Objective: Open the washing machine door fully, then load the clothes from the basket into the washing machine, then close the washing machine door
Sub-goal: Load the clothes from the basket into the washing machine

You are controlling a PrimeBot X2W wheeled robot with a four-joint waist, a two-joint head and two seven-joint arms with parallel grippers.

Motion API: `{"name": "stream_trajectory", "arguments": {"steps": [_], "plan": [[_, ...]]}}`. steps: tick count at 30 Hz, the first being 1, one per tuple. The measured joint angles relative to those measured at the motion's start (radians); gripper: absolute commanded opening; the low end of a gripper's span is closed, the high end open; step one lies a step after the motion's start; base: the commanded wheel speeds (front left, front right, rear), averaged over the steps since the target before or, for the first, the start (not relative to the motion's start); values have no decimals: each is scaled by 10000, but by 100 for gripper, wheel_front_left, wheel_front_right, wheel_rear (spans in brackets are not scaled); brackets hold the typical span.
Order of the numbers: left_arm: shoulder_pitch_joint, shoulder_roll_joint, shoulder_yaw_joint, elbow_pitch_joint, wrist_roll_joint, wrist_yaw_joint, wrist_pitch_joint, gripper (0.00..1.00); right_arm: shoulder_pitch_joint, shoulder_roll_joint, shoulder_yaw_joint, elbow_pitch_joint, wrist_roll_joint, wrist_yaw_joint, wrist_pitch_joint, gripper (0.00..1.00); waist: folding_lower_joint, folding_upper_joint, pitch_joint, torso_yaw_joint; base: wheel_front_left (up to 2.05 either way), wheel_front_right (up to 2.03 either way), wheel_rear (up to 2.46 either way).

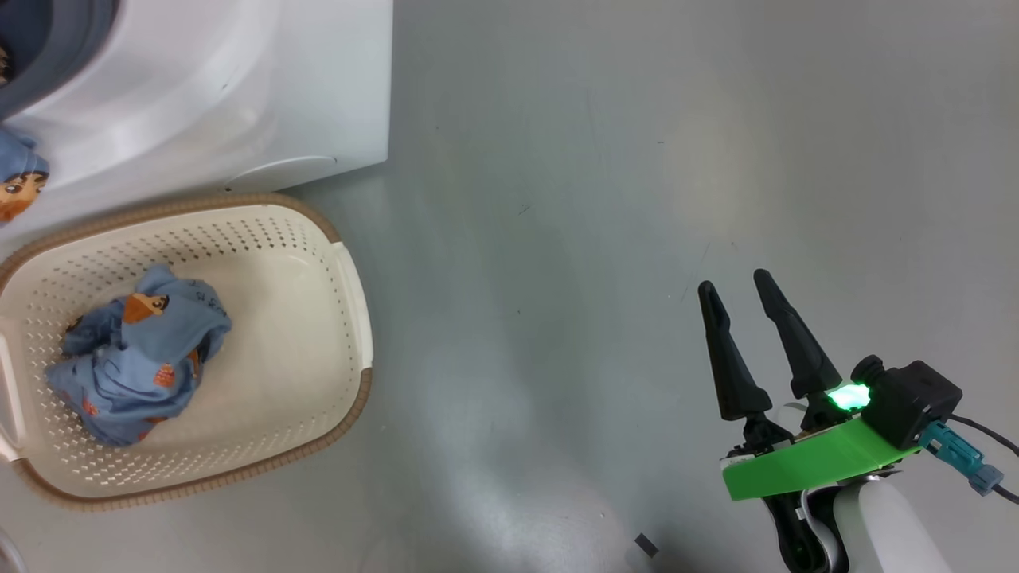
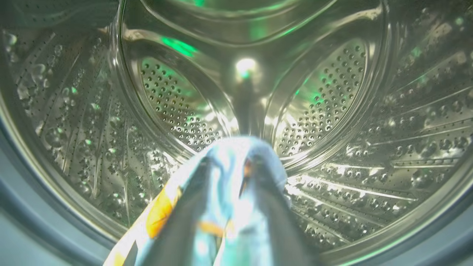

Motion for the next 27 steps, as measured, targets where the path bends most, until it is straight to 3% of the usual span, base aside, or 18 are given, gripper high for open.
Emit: {"name": "stream_trajectory", "arguments": {"steps": [11,19,27], "plan": [[8,-19,-163,477,71,-2,-2,100,-2,21,2,2,0,0,0,100,0,0,-35,119,0,0,0],[1059,-527,-104,309,-13,-2,-2,100,-53,13,-17,4,-13,2,0,100,0,0,-159,356,0,0,0],[2304,-993,-347,-757,-113,-2,-2,100,-165,-111,-161,-13,-33,0,0,100,-1,0,-258,681,0,0,0]]}}
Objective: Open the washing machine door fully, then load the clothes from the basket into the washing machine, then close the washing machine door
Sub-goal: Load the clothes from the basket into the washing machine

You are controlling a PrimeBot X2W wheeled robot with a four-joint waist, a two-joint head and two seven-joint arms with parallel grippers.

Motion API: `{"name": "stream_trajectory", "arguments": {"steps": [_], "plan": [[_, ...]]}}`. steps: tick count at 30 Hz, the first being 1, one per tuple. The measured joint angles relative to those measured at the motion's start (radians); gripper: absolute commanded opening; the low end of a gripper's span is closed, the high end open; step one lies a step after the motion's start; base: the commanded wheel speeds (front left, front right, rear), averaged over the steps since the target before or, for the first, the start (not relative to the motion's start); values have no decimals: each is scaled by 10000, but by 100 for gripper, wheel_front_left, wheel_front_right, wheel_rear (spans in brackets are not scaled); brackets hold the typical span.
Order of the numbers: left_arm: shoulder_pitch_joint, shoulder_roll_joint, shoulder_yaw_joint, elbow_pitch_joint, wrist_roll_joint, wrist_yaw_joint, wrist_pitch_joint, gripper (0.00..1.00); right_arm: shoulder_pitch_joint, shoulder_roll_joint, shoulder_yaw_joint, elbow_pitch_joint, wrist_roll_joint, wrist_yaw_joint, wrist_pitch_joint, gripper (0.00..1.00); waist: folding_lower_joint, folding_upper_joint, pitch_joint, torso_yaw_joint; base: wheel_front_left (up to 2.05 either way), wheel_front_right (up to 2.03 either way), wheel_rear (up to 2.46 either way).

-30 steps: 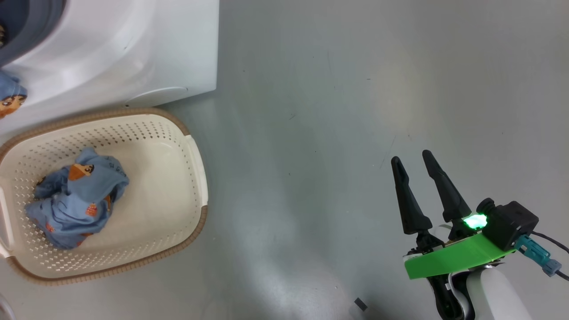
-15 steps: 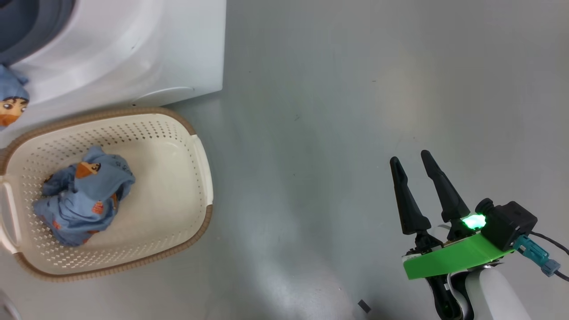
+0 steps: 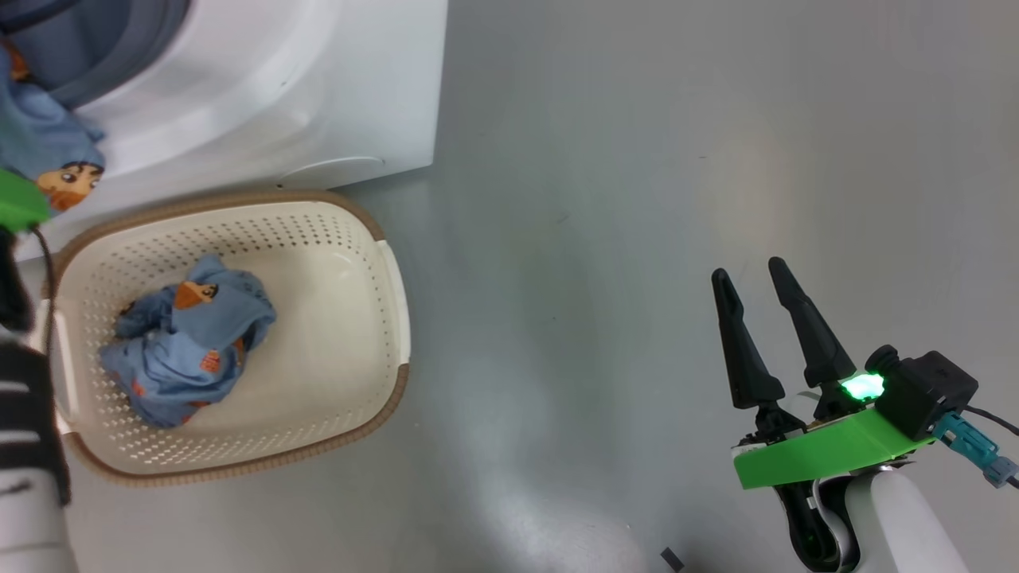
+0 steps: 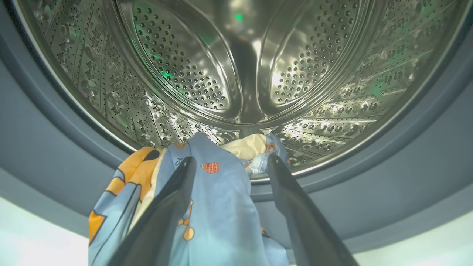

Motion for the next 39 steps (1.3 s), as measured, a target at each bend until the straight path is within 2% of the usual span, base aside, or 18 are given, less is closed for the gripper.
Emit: {"name": "stream_trajectory", "arguments": {"steps": [13,29,39], "plan": [[2592,-867,-190,-2144,-82,0,2,100,12,-176,-215,-40,-182,0,0,100,0,0,-257,396,0,0,0],[5510,-1455,21,-3948,-192,0,2,100,62,-382,-276,23,-180,0,0,100,0,0,-757,584,0,0,0],[6596,-1557,127,-4717,-362,0,2,100,77,-537,-274,21,-176,0,0,100,0,0,-791,661,0,0,0]]}}
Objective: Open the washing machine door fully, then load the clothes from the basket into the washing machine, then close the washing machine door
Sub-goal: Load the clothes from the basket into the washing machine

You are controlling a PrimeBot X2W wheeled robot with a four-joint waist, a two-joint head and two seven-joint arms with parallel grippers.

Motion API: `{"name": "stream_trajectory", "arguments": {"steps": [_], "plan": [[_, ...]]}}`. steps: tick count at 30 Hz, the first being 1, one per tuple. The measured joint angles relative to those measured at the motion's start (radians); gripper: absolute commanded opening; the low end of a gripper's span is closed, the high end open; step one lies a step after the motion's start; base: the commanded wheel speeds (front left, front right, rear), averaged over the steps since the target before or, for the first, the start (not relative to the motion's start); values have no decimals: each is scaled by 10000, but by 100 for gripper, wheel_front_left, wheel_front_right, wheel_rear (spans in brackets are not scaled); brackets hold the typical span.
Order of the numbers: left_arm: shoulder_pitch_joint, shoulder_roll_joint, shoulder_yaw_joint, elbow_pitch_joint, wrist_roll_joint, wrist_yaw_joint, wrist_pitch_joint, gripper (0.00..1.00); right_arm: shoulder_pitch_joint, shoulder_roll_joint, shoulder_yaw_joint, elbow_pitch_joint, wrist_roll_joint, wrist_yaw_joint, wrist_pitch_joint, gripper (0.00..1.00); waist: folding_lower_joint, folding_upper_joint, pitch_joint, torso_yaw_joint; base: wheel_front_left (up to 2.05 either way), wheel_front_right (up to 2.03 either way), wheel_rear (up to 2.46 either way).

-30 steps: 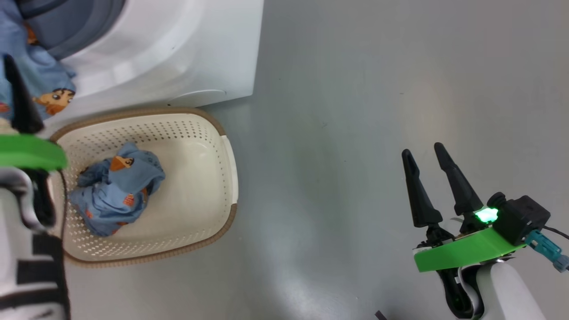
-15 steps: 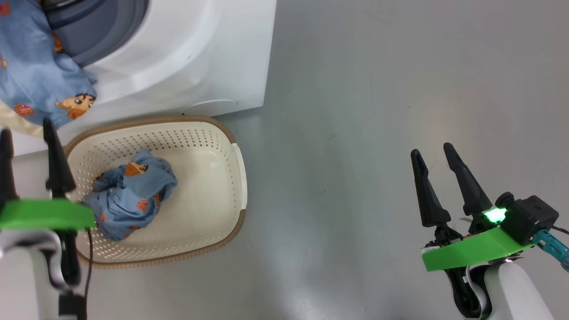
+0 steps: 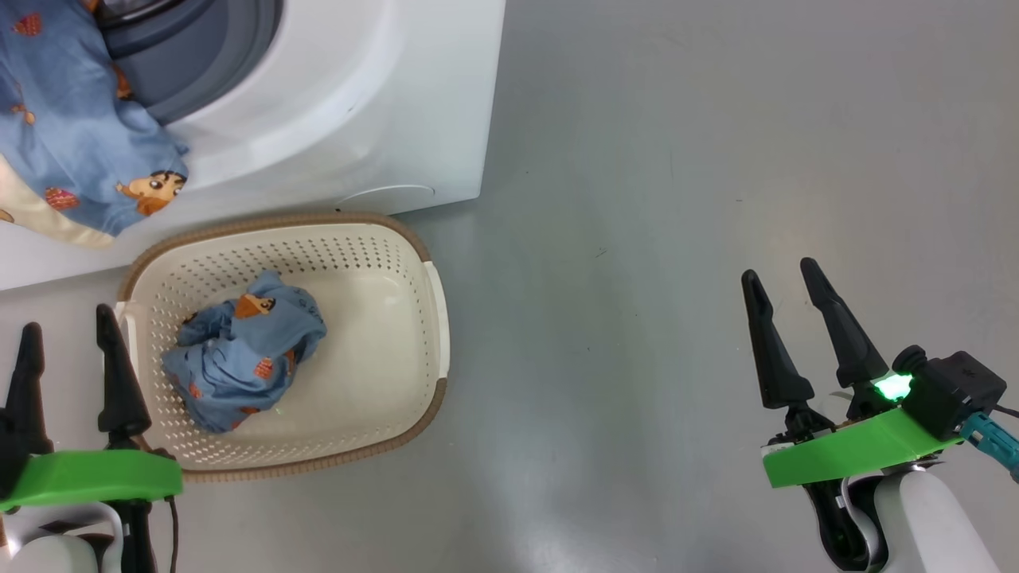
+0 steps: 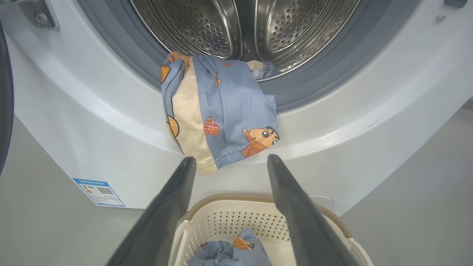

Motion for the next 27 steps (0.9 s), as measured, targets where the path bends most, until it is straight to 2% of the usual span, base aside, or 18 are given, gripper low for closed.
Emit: {"name": "stream_trajectory", "arguments": {"steps": [8,13,19,27], "plan": [[-55,-13,2,73,-146,0,0,100,151,2,10,-12,0,0,0,100,0,0,36,-29,0,0,0],[-460,-25,-42,650,-347,0,0,100,148,10,2,-59,0,2,0,100,0,0,177,-49,0,0,0],[-1537,73,-36,1781,-431,0,0,100,134,65,0,-125,0,0,0,100,1,0,425,-93,0,0,0],[-3315,727,347,4008,-347,-2,0,100,-210,242,65,-163,-2,0,0,100,2,0,886,-264,0,0,0]]}}
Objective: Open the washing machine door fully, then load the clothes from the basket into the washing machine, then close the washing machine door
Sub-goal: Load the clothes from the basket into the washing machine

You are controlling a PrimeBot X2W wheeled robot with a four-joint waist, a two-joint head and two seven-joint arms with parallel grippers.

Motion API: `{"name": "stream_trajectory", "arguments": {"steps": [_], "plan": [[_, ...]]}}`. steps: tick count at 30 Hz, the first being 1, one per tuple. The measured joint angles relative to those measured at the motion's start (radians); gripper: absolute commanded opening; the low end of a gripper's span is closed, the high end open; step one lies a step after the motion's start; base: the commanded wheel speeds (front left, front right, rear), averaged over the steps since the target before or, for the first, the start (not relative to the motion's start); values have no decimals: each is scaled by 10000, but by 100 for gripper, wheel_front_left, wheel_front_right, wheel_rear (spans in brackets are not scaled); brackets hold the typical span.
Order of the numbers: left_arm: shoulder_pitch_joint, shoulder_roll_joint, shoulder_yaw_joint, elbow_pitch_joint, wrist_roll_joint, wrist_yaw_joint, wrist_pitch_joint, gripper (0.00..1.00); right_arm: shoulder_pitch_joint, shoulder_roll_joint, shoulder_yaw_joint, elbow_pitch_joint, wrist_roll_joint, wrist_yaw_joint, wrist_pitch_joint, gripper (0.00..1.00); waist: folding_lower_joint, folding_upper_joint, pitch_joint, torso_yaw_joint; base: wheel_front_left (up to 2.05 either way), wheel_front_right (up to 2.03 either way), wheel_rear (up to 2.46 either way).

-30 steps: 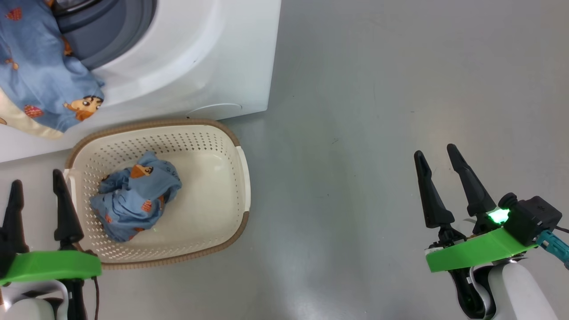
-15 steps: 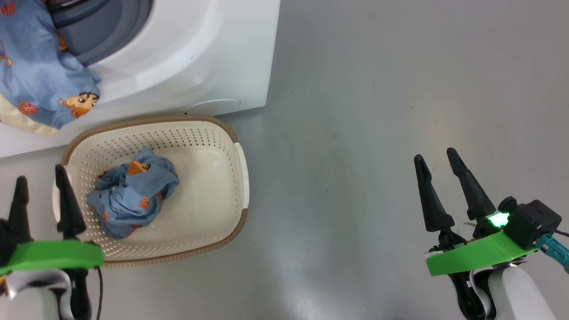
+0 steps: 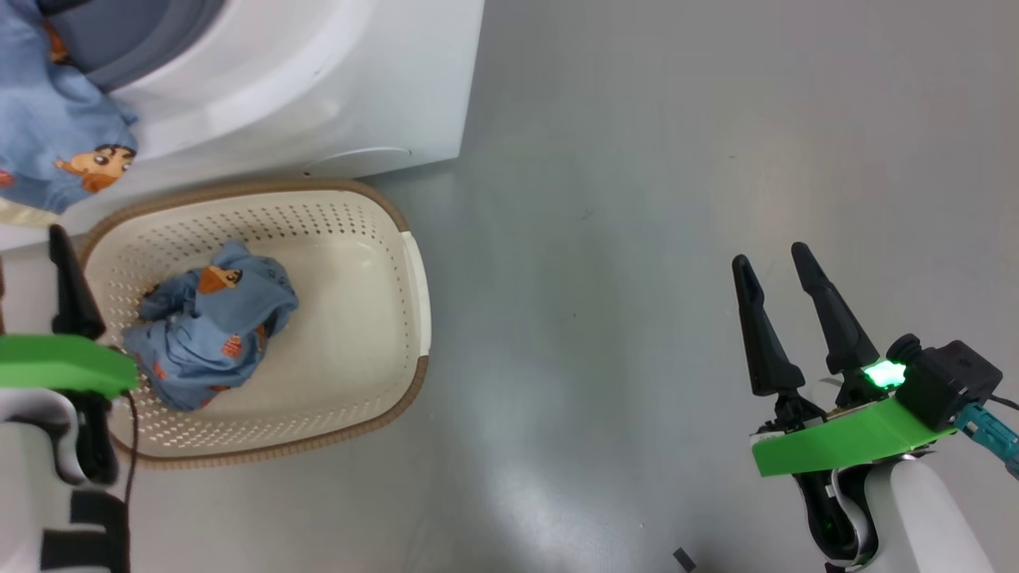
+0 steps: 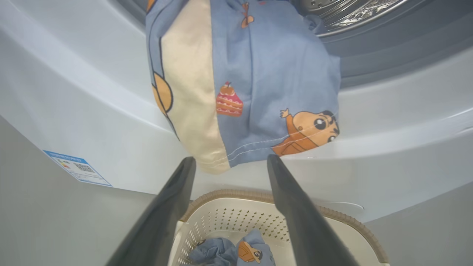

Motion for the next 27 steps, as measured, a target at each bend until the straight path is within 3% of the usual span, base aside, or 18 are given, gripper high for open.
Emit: {"name": "stream_trajectory", "arguments": {"steps": [10,19,20,21,23,24,27], "plan": [[-1583,746,261,1956,-82,0,2,100,-94,98,36,-2,0,0,0,100,0,0,316,-270,0,0,0],[-2115,1145,-105,2638,-203,0,2,100,-101,169,130,-4,0,0,0,100,-1,0,353,-428,0,0,0],[-2115,1195,-176,2656,-290,-4,2,86,-101,171,130,-4,0,0,0,100,-1,0,349,-431,0,0,0],[-2115,1237,-261,2660,-370,-6,2,57,-101,174,128,-4,0,0,0,100,-1,0,344,-430,0,0,0],[-2114,1271,-408,2633,-504,-6,2,23,-101,180,115,-2,0,0,0,100,-1,0,321,-425,0,0,0],[-2114,1271,-516,2573,-600,-6,2,0,-101,180,102,-2,0,0,0,100,-1,0,311,-415,0,0,0],[-2101,1304,-936,2332,-846,-6,2,0,-101,182,77,-2,-4,0,0,100,-1,0,279,-376,0,0,0]]}}
